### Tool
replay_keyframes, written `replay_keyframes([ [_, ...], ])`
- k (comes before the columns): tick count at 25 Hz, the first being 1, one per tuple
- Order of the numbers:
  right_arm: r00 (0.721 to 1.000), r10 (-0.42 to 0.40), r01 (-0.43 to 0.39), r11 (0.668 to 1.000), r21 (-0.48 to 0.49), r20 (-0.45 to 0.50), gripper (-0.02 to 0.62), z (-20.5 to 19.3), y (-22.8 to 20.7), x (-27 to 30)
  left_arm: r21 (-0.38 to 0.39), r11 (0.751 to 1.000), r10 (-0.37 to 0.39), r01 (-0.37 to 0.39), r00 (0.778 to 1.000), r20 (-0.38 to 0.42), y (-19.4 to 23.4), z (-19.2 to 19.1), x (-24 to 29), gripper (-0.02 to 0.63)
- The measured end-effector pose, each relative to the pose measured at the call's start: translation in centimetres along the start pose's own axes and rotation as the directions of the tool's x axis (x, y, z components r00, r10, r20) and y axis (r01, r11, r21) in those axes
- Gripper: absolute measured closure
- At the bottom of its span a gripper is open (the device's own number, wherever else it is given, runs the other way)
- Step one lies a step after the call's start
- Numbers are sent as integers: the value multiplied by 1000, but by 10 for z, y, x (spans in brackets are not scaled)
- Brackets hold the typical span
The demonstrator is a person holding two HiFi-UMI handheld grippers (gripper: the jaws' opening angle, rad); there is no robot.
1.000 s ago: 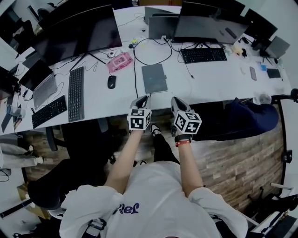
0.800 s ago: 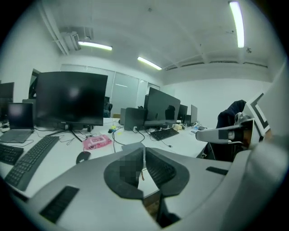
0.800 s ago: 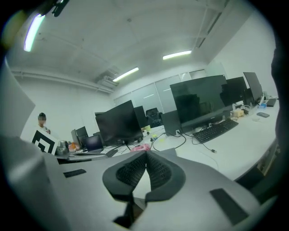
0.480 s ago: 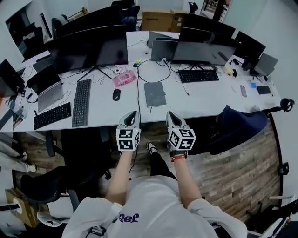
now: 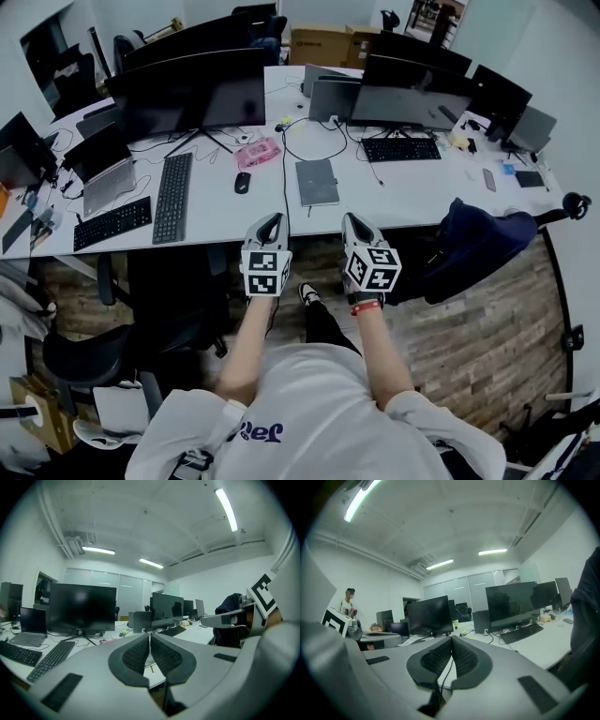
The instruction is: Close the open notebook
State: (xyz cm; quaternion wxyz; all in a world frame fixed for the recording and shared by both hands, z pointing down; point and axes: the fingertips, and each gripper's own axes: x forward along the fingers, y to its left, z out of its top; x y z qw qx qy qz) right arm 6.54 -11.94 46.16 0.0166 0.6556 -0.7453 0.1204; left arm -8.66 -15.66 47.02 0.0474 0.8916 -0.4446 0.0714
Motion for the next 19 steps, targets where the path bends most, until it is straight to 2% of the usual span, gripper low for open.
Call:
replay_keyframes([
  [3,1000,2,-2,1000,-1,5,583,1,1,-5,-18,1000,-10,11,1000,3,-4,2,-4,578],
  [6,999,32,-33,999,11,20,583,1,7,-9,-37,999,-7,8,999,40,-8,8,-11,578],
  [11,998,46,-45,999,-13,34,583,4,15,-11,-26,1000,3,-1,997,74,-12,15,-21,585],
  [15,998,57,-57,998,-30,17,583,-6,23,-7,-38,999,-15,18,998,65,-8,6,-21,586],
  [19,998,66,-66,997,-39,-9,583,-18,20,-1,-33,999,-9,10,1000,23,-2,-16,-9,584],
])
